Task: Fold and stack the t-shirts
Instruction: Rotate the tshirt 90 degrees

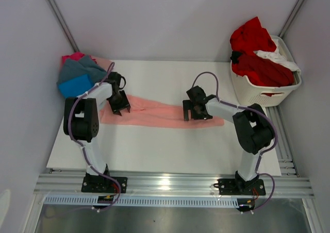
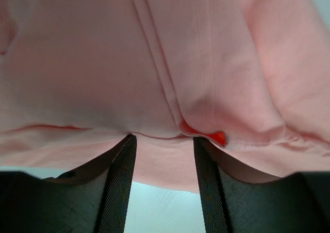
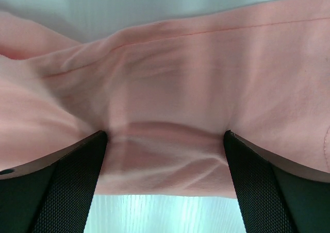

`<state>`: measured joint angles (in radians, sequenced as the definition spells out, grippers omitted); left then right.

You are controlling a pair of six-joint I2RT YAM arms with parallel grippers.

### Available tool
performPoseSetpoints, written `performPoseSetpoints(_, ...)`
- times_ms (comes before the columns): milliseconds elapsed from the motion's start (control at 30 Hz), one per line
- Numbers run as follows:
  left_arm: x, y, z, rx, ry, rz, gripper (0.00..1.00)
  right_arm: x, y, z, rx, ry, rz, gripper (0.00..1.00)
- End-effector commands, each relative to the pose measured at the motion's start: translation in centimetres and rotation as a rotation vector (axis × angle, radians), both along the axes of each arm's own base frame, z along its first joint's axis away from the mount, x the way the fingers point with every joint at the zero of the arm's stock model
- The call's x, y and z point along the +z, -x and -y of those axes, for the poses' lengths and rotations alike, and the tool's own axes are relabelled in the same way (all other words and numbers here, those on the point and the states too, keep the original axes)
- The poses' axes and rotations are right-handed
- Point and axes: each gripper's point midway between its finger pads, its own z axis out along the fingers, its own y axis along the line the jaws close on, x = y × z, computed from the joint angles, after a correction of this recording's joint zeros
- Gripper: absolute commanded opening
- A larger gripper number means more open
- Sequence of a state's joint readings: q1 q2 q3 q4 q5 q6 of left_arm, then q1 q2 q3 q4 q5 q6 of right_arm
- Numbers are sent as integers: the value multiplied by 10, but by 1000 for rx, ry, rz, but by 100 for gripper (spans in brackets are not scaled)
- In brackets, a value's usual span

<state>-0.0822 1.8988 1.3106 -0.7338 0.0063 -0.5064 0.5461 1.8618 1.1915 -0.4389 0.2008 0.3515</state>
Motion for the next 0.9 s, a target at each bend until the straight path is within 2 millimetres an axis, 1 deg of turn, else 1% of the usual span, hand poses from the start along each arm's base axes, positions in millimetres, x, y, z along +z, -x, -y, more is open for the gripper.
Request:
performPoseSetpoints(0, 19, -27, 3, -56, 46, 23, 52, 3, 41, 3, 27, -3, -95, 99)
performPoseSetpoints(33, 17, -29, 4, -61, 48, 8, 52, 3, 46, 1, 36, -10, -103, 99)
performPoseSetpoints(67, 7, -26, 4, -74, 47, -35, 52, 4, 54, -5, 57, -36, -122, 99)
performPoseSetpoints(100, 23, -48, 7, -82, 54, 16, 53, 4, 62, -6, 65, -49, -133, 99)
performPoseSetpoints(133, 22, -50, 7, -86, 54, -3, 53, 3, 69, -9, 78, -58, -147, 100)
performPoseSetpoints(167, 10, -45, 9, -98, 65, -70, 53, 3, 78, -15, 100, -67, -165, 99)
performPoseSetpoints(200, 29, -70, 11, -106, 71, -5, 53, 3, 83, -17, 111, -71, -171, 99)
performPoseSetpoints(233, 28, -73, 12, -113, 68, -13, 53, 1, 90, -19, 125, -75, -189, 99)
performPoseSetpoints(267, 34, -85, 11, -120, 58, 9, 53, 1, 96, -21, 139, -79, -206, 100)
performPoseSetpoints(300, 22, -81, 12, -125, 56, -47, 53, 1, 102, -27, 160, -84, -214, 99)
performPoseSetpoints(333, 36, -98, 14, -133, 57, 3, 52, 1, 107, -32, 181, -94, -229, 99)
performPoseSetpoints(367, 33, -100, 16, -147, 55, -7, 52, 2, 112, -37, 200, -104, -241, 100)
performPoseSetpoints(400, 20, -100, 16, -150, 45, -42, 52, 3, 115, -41, 218, -112, -249, 99)
performPoseSetpoints(433, 17, -96, 18, -160, 42, -72, 51, 2, 121, -49, 248, -130, -272, 99)
performPoseSetpoints(467, 30, -110, 26, -185, 40, -23, 51, 5, 121, -54, 267, -137, -274, 99)
performPoseSetpoints(533, 27, -116, 30, -200, 25, -24, 51, 4, 127, -62, 298, -134, -298, 100)
performPoseSetpoints(567, 27, -116, 36, -211, 20, -20, 51, 8, 124, -67, 318, -141, -290, 99)
performPoseSetpoints(633, 31, -119, 41, -223, 28, -3, 49, 11, 127, -76, 351, -161, -304, 99)
performPoseSetpoints(667, 36, -124, 47, -248, 29, 37, 49, 17, 124, -82, 364, -172, -286, 99)
performPoseSetpoints(700, 37, -123, 48, -262, 23, 54, 49, 19, 122, -84, 369, -176, -274, 99)
performPoseSetpoints(733, 65, -129, 53, -273, 24, 138, 50, 26, 120, -89, 384, -189, -248, 99)
performPoseSetpoints(767, 62, -130, 55, -268, 37, 176, 52, 39, 118, -92, 396, -205, -199, 99)
performPoseSetpoints(800, 79, -136, 58, -273, 50, 246, 55, 48, 114, -92, 397, -213, -157, 100)
performPoseSetpoints(833, 96, -140, 60, -279, 55, 317, 56, 60, 108, -98, 408, -241, -95, 99)
performPoseSetpoints(867, 149, -153, 61, -278, 57, 494, 58, 72, 105, -100, 420, -267, -51, 99)
